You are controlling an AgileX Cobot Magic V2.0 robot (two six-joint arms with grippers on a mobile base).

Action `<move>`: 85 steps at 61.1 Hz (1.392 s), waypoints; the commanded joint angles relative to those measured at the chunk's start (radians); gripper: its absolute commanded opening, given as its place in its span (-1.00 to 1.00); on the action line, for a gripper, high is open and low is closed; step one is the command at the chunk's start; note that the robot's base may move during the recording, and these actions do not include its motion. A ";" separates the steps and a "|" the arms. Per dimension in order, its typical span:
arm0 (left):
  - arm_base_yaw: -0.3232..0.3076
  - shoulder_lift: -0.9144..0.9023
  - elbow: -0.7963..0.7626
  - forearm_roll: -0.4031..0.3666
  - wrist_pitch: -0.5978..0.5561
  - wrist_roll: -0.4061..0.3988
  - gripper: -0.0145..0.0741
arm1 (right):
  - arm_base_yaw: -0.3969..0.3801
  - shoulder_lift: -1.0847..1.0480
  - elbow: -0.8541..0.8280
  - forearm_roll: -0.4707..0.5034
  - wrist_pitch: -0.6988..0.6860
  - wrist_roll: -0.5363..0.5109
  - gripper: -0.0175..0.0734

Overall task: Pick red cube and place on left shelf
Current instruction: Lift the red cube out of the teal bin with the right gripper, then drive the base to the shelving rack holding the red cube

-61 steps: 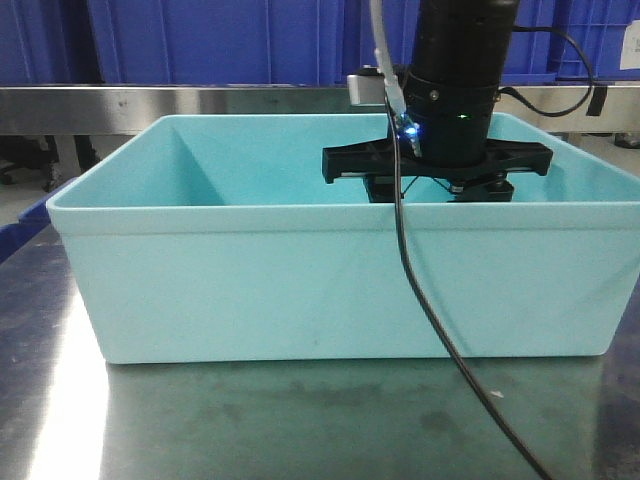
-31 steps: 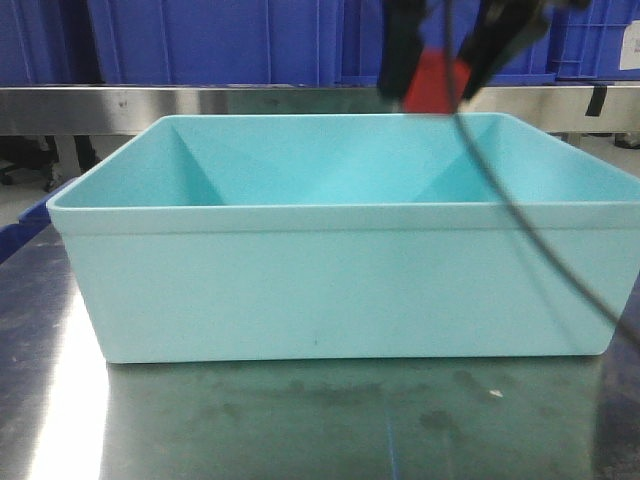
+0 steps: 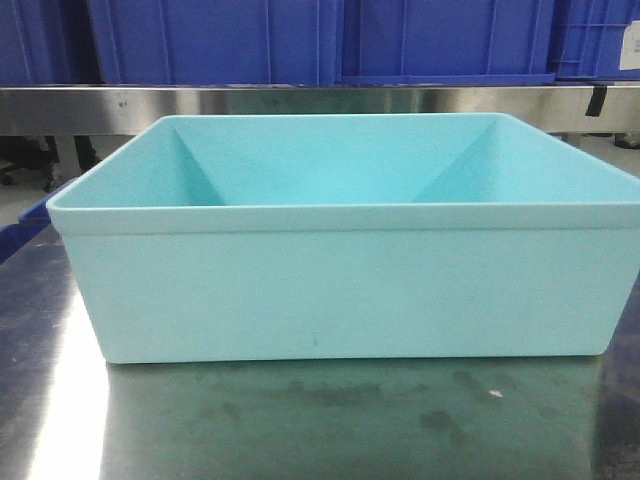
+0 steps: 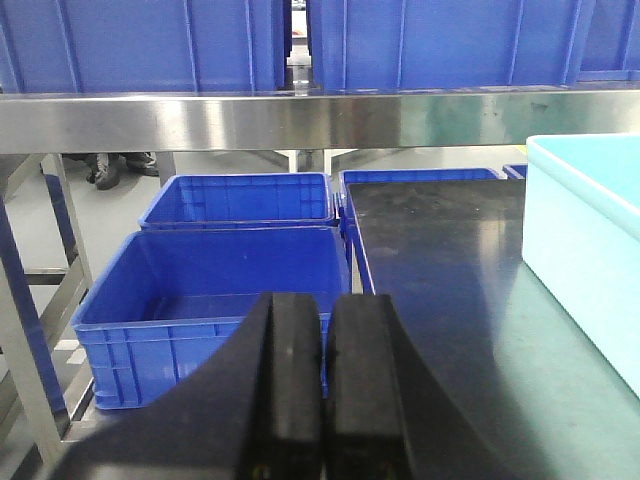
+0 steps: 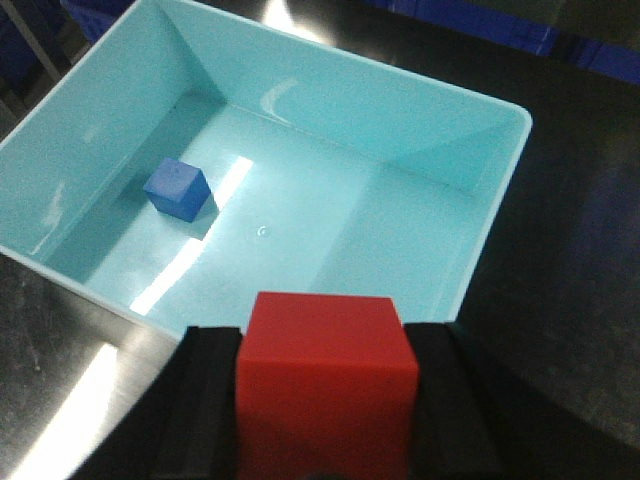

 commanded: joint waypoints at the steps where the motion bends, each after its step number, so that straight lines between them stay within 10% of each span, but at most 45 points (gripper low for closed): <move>1: -0.004 -0.015 0.023 -0.004 -0.086 -0.001 -0.44 | -0.001 -0.133 0.085 -0.020 -0.112 -0.014 -0.28; 27: -0.004 -0.015 0.023 -0.004 -0.086 -0.001 -0.44 | -0.001 -0.630 0.411 -0.043 -0.177 -0.014 -0.28; 85: -0.004 -0.015 0.023 -0.004 -0.086 -0.001 -0.44 | -0.001 -0.644 0.429 -0.046 -0.188 -0.014 -0.28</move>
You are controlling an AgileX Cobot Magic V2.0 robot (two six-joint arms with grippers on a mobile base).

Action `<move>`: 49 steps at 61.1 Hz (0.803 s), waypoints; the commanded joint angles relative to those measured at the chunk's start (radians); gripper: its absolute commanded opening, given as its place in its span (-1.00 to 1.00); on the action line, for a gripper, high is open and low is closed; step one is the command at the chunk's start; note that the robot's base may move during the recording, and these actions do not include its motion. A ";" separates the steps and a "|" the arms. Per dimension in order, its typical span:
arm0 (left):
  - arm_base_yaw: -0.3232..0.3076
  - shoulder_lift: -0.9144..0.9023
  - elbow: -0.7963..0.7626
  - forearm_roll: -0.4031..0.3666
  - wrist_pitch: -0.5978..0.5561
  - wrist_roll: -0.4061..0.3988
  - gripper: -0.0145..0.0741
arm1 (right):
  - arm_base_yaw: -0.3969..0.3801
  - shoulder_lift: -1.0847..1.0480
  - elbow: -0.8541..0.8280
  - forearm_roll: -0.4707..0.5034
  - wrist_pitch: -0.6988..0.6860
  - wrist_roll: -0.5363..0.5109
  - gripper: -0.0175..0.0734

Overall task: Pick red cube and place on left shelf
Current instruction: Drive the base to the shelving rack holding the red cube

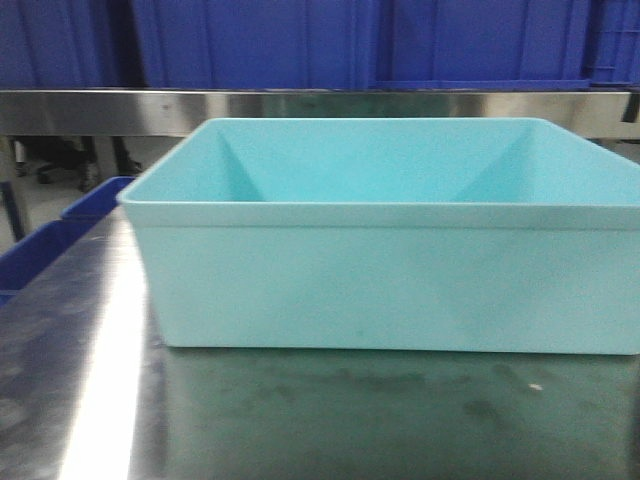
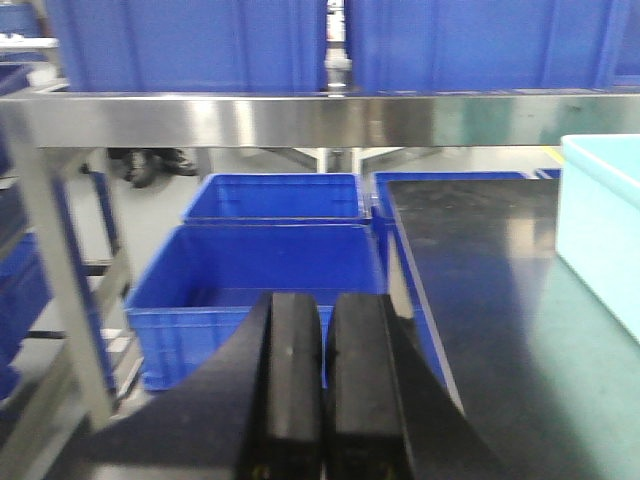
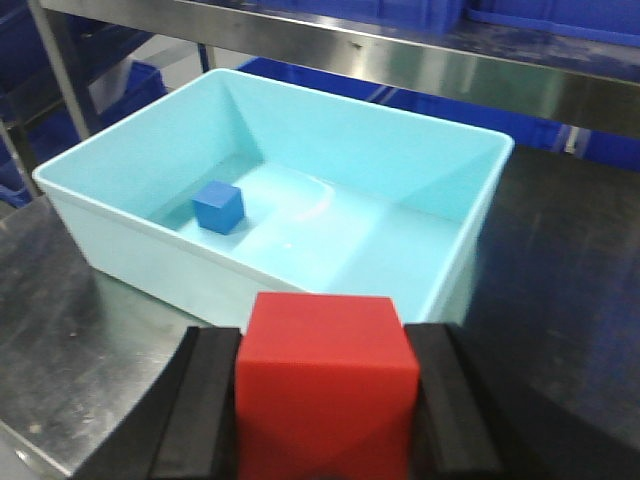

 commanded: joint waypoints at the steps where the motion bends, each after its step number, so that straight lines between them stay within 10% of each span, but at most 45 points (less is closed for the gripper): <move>1: -0.004 -0.015 0.023 -0.004 -0.086 -0.001 -0.44 | -0.001 0.012 -0.024 -0.011 -0.085 -0.007 -0.28; 49: -0.004 -0.015 0.023 -0.004 -0.086 -0.001 -0.44 | -0.003 0.006 -0.024 -0.011 -0.083 -0.007 -0.28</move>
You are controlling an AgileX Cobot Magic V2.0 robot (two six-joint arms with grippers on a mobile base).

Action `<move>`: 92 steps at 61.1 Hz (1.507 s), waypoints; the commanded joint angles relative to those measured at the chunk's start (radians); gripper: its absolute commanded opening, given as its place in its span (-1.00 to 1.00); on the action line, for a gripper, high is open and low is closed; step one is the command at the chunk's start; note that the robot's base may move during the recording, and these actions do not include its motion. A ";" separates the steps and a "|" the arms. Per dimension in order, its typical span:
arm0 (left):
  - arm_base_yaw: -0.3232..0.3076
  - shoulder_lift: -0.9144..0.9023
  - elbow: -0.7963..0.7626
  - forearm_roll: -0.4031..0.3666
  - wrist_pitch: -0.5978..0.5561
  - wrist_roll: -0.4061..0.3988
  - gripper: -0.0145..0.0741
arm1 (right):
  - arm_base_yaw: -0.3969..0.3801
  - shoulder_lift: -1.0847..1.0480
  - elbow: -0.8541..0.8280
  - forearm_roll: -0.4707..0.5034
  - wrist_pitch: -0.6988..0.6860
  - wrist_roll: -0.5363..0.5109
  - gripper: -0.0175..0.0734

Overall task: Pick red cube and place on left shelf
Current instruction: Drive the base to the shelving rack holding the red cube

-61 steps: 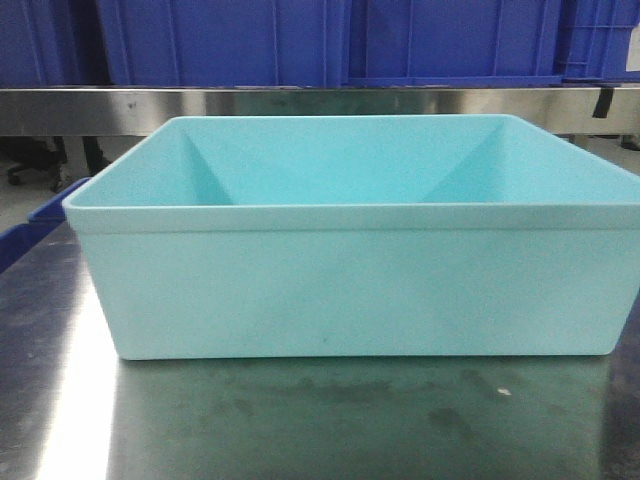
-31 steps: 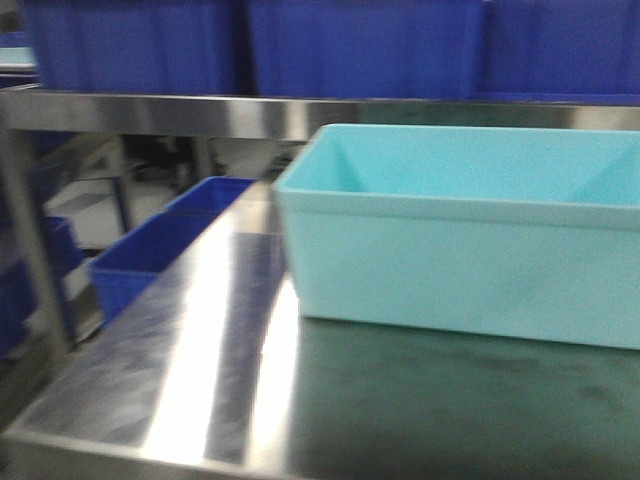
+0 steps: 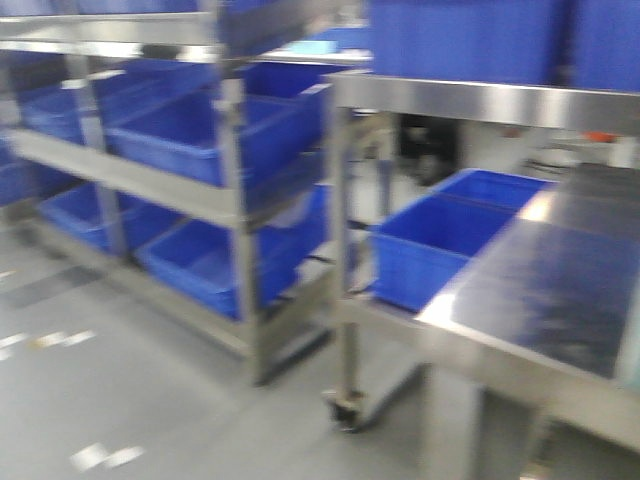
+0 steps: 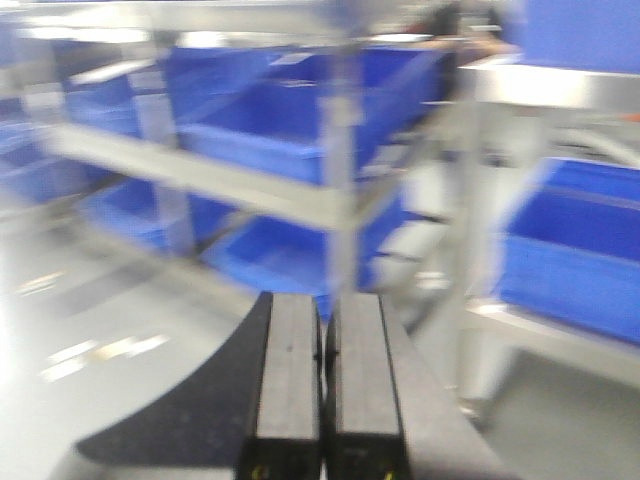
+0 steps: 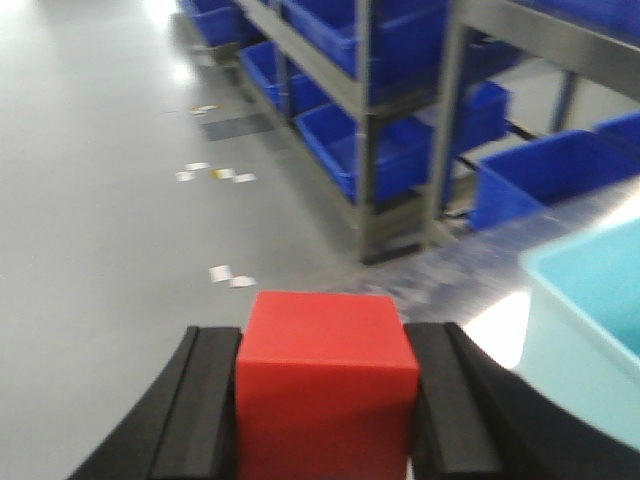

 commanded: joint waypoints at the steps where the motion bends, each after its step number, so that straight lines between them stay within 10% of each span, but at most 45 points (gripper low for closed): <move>1: -0.004 -0.015 0.023 -0.004 -0.088 -0.001 -0.44 | -0.003 0.016 -0.024 -0.009 -0.089 -0.007 -0.28; 92: -0.004 -0.015 0.023 -0.004 -0.088 -0.001 -0.44 | -0.003 0.016 -0.024 -0.009 -0.089 -0.007 -0.28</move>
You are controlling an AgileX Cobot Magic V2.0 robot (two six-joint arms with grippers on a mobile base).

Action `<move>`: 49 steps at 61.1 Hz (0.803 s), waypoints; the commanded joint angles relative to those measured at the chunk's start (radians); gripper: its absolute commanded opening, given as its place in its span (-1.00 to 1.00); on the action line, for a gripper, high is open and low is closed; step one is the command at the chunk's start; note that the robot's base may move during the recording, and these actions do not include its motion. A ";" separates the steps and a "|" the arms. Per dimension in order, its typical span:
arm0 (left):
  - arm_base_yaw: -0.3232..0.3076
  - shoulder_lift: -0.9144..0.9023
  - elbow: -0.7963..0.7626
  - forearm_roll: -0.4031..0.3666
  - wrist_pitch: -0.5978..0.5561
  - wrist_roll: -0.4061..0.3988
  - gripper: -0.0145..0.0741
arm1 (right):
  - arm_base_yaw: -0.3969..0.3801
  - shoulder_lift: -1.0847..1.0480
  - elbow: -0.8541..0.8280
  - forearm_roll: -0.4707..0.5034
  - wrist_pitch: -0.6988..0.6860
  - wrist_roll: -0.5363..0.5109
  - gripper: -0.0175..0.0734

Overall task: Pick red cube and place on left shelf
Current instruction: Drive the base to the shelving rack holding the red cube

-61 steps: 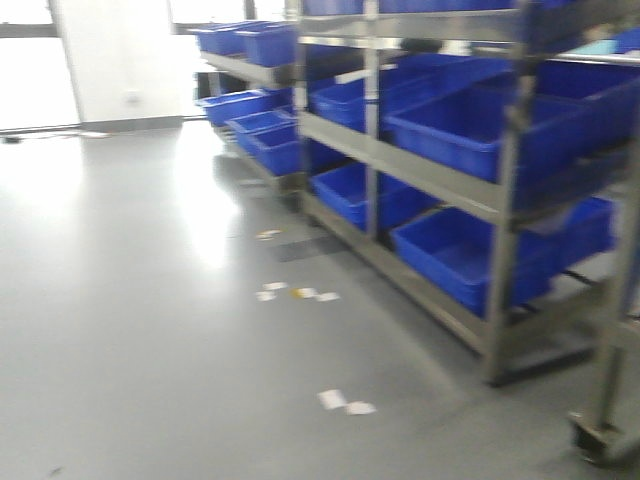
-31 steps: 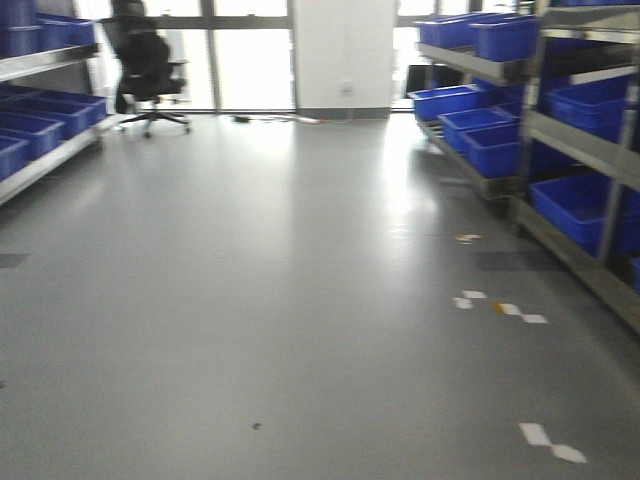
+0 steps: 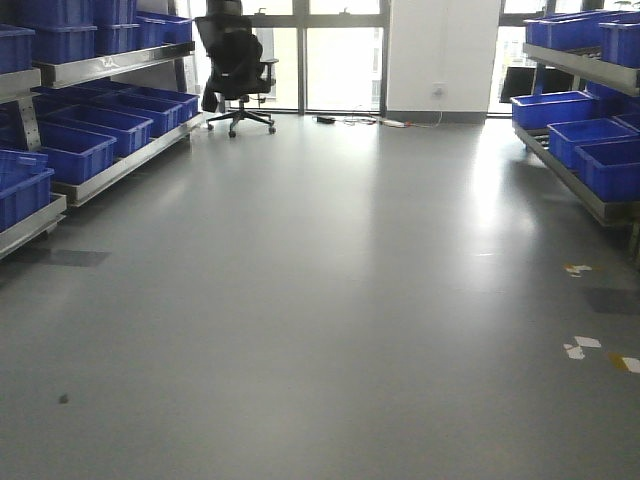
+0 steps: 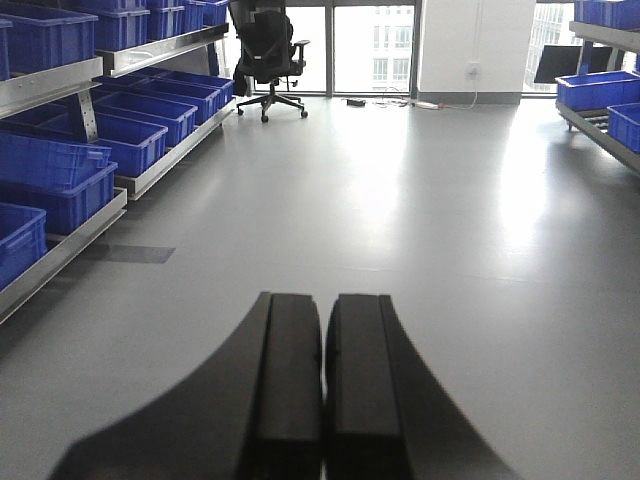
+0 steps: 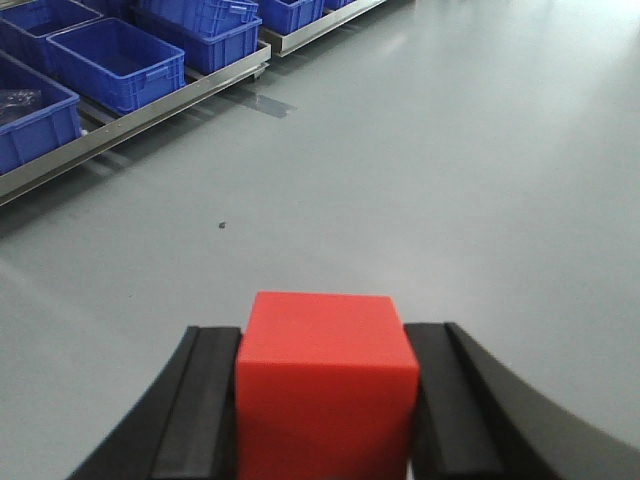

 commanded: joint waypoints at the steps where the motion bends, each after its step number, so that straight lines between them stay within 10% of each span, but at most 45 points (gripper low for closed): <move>1: -0.004 -0.015 0.023 -0.004 -0.088 -0.001 -0.44 | -0.003 0.016 -0.024 -0.009 -0.089 -0.007 -0.28; 49: -0.004 -0.015 0.023 -0.004 -0.088 -0.001 -0.44 | -0.003 0.016 -0.024 -0.009 -0.089 -0.007 -0.28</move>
